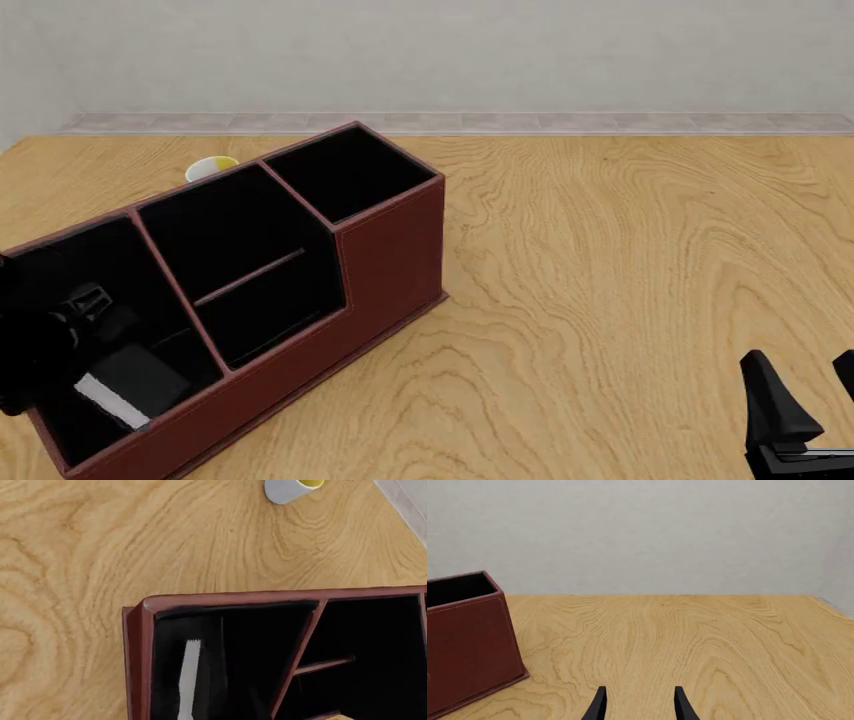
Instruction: Pick up the book and place it in the left compartment of the caddy.
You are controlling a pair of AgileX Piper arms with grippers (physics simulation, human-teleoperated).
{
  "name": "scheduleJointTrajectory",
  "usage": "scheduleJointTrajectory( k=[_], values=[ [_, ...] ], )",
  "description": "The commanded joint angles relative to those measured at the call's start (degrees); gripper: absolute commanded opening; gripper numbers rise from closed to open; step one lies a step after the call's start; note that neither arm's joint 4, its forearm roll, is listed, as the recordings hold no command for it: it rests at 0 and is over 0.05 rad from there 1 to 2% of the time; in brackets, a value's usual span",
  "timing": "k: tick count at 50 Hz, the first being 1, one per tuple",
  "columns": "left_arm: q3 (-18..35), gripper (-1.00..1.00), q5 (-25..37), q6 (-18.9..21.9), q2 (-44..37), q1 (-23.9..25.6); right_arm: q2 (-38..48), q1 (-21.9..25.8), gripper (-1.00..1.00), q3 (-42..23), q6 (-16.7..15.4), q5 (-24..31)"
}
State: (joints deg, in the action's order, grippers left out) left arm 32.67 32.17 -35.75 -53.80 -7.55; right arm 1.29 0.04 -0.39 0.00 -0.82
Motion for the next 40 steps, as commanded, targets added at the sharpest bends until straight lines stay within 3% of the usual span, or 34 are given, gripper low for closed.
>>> scheduleJointTrajectory(
  k=[1, 25, 40],
  values=[
    [0.59, 1.00, 0.25, 0.85, 0.18, -0.20, -0.39, 0.01, 1.00, 0.08, 0.00, 0.31],
    [1.11, 1.00, 1.53, 0.67, 1.55, -0.01, -0.40, 0.01, 1.00, 0.08, 0.02, 0.32],
    [2.45, 1.00, 7.50, -0.83, 7.56, 1.73, -0.39, 0.01, 1.00, 0.08, 0.01, 0.31]
  ],
)
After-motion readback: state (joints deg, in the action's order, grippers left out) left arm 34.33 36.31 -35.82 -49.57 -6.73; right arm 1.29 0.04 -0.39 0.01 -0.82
